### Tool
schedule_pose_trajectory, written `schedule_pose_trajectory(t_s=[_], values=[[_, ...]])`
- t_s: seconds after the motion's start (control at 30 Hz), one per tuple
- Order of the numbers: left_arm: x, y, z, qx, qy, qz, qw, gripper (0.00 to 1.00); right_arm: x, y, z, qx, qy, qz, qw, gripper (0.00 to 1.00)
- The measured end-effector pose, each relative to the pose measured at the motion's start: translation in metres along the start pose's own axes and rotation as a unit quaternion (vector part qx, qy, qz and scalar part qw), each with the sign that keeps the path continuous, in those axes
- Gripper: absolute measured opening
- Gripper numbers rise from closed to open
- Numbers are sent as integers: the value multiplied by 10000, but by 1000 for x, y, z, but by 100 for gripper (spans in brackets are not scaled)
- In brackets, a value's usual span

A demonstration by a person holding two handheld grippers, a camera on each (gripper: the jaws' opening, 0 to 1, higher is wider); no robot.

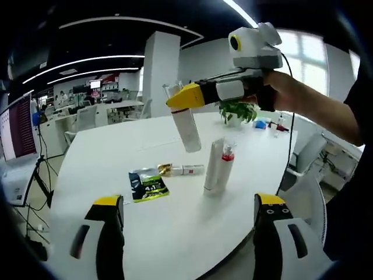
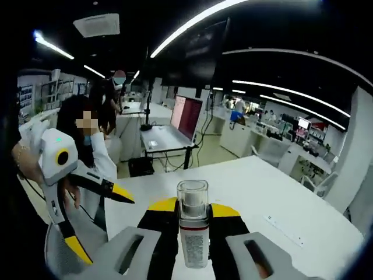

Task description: Arrange the skincare products in the storage area until every visible bottle or jar stands upright without overlapping.

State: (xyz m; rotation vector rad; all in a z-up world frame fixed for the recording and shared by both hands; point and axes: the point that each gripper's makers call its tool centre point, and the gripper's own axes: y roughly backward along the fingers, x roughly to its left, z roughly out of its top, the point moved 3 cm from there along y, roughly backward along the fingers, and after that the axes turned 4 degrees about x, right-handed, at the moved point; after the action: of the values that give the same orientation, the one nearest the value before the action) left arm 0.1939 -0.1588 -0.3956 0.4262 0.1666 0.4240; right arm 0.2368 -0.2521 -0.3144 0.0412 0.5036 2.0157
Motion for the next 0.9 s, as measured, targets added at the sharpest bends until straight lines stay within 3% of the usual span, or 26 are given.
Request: schedule_pose_trajectory(t_s=[0.1,0.33,0.5,0.7,0.8,0.9], values=[[-4,-2,9,-75,-17,11,10000,81,2,13,-1,-198,-81,-266,9994,10],[-21,-3,27,-234,-175,-21,9996,75,15,37,-8,-701,-1056,-429,9910,10],[-32,-4,28,-289,-148,-85,9994,66,23,58,-9,-1379,-1940,-715,9686,10],[-40,-3,28,-355,-125,-145,9992,61,45,65,-14,-1380,-2042,-588,9674,10],[-43,-3,31,-408,-162,-149,9989,57,53,67,-15,-1448,-2296,-469,9613,10],[-46,-3,33,-449,-230,-186,9986,53,60,69,-14,-1491,-2309,-512,9601,10]])
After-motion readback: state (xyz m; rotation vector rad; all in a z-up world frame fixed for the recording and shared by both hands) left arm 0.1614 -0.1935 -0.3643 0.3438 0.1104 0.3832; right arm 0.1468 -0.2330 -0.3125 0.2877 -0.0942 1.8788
